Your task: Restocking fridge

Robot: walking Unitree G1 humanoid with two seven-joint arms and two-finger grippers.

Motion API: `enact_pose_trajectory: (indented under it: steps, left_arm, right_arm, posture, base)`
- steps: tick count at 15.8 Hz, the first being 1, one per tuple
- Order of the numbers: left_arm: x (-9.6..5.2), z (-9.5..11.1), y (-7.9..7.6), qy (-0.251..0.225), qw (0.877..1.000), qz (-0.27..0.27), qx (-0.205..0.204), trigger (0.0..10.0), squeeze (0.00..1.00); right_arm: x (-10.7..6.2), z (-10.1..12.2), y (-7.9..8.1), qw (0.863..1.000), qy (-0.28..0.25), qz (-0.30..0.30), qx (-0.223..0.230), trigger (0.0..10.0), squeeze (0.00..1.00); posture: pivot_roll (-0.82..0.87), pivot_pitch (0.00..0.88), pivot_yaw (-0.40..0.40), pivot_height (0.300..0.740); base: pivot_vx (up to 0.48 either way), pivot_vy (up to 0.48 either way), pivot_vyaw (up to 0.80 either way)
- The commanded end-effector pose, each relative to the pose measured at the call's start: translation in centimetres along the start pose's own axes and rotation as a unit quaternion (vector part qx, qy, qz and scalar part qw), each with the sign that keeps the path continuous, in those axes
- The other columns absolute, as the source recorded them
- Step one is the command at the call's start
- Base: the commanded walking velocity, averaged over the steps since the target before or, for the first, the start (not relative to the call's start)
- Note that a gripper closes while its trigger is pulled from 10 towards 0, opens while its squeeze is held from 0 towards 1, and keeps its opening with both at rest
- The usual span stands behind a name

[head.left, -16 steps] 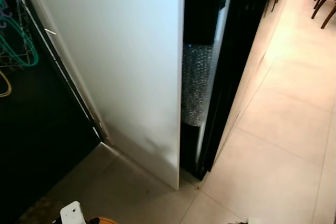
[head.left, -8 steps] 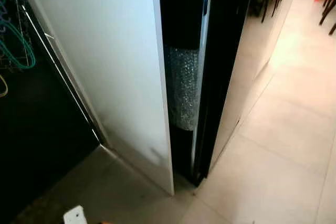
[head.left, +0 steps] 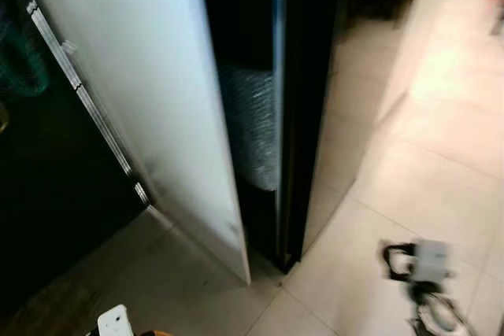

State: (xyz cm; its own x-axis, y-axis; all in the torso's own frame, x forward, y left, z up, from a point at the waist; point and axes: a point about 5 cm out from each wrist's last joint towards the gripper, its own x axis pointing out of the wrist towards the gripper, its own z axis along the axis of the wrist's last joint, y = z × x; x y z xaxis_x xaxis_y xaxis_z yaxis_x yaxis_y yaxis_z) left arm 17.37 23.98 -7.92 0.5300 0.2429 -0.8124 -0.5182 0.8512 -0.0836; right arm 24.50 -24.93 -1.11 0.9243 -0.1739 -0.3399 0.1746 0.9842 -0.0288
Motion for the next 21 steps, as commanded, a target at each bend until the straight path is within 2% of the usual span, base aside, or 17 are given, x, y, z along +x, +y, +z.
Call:
enact_pose_trajectory:
  steps: [1, 3, 4, 6, 8, 11, 13, 16, 18, 21]
  left_arm:
    - [0.1, 0.8, 0.6, -0.004, 1.0, 0.014, -0.004, 10.0, 0.0]
    - [0.2, 1.5, 0.6, -0.008, 1.0, 0.018, -0.008, 10.0, 0.0]
    - [0.2, 1.9, 0.6, -0.014, 1.0, 0.023, -0.014, 10.0, 0.0]
    - [0.1, 1.9, 1.5, -0.016, 0.999, 0.032, -0.02, 10.0, 0.0]
    - [0.1, 2.0, 1.6, -0.017, 0.999, 0.033, -0.02, 10.0, 0.0]
    - [0.0, 1.7, 1.8, -0.017, 0.999, 0.03, -0.013, 10.0, 0.0]
    - [0.1, 1.8, 1.6, -0.019, 0.999, 0.028, -0.013, 10.0, 0.0]
    - [0.1, 1.8, 1.6, -0.015, 0.999, 0.029, -0.009, 10.0, 0.0]
    - [0.2, 2.0, 1.1, -0.016, 0.999, 0.026, -0.01, 10.0, 0.0]
    - [0.3, 2.5, 0.6, -0.02, 1.0, 0.021, -0.011, 10.0, 0.0]
  right_arm:
    - [0.3, 1.4, 0.2, 0.999, -0.04, 0.011, 0.002, 10.0, 0.0]
    - [0.7, 3.5, 1.4, 0.995, -0.091, 0.031, 0.018, 10.0, 0.0]
    - [0.5, 4.8, 3.8, 0.991, -0.107, 0.067, 0.051, 10.0, 0.0]
    - [-1.2, 6.8, 8.7, 0.974, -0.146, 0.165, 0.04, 10.0, 0.0]
    - [-1.7, 7.9, 10.8, 0.969, -0.168, 0.175, 0.036, 10.0, 0.0]
    - [-1.3, 8.9, 11.1, 0.974, -0.179, 0.133, 0.035, 10.0, 0.0]
    - [-1.4, 9.6, 10.7, 0.978, -0.168, 0.109, 0.051, 10.0, 0.0]
    - [-1.5, 10.3, 10.2, 0.979, -0.173, 0.098, 0.046, 10.0, 0.0]
    - [-1.3, 10.6, 9.5, 0.98, -0.178, 0.079, 0.047, 10.0, 0.0]
    - [-1.2, 11.0, 9.4, 0.981, -0.173, 0.069, 0.053, 10.0, 0.0]
  posture:
    - [-0.22, 0.0, 0.054, 0.74]
    - [-0.21, 0.0, 0.047, 0.74]
    - [-0.21, 0.0, 0.045, 0.74]
    - [-0.21, 0.0, 0.052, 0.74]
    - [-0.21, 0.0, 0.06, 0.74]
    - [-0.2, 0.0, 0.068, 0.74]
    - [-0.2, 0.0, 0.073, 0.74]
    - [-0.2, 0.0, 0.075, 0.74]
    - [-0.2, 0.0, 0.074, 0.74]
    - [-0.2, 0.0, 0.076, 0.74]
  base:
    - [0.0, 0.0, 0.0]
    - [0.0, 0.0, 0.0]
    - [0.0, 0.0, 0.0]
    - [0.0, 0.0, 0.0]
    - [0.0, 0.0, 0.0]
    - [0.0, 0.0, 0.0]
    - [0.0, 0.0, 0.0]
    - [0.0, 0.0, 0.0]
    - [0.0, 0.249, 0.0]
    - [0.0, 0.276, 0.0]
